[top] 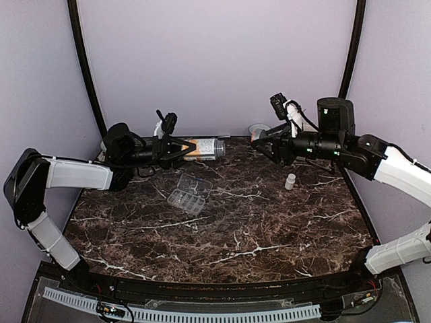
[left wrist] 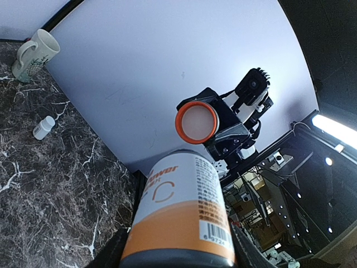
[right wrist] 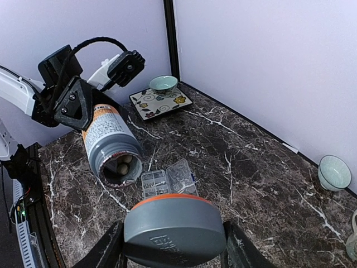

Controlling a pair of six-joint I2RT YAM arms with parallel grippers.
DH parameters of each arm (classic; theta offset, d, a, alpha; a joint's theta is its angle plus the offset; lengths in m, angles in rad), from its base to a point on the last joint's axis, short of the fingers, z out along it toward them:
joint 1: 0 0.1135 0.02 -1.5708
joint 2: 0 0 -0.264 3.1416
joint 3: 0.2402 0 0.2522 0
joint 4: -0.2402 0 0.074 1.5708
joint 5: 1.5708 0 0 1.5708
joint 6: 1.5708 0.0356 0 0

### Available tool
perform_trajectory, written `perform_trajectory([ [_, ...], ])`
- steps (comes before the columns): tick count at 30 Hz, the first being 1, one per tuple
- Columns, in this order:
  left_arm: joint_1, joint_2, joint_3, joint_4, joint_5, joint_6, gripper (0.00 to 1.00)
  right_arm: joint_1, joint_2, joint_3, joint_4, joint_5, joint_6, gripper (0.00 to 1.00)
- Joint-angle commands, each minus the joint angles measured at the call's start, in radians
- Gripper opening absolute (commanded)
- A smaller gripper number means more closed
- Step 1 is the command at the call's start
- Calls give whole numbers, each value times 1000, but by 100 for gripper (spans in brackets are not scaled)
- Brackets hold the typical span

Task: Sort the pills into containers
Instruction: Pour the pill into the compartment of the pill container.

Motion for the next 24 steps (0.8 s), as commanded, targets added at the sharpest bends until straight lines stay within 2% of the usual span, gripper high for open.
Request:
perform_trajectory([
  [1,11,-79,-91,123,-64,20,0,9,-21,-31,59,9,29,39],
  [7,16,-126,-247,232,-137,12,0,9,-20,-43,72,9,34,39],
  [16,29,-197,-386,246,-212,54,0,10,-4,-45,94,-1,36,38],
  [24,54,-171,-497,359,-233,33,0,10,6,-55,116,-7,42,38],
])
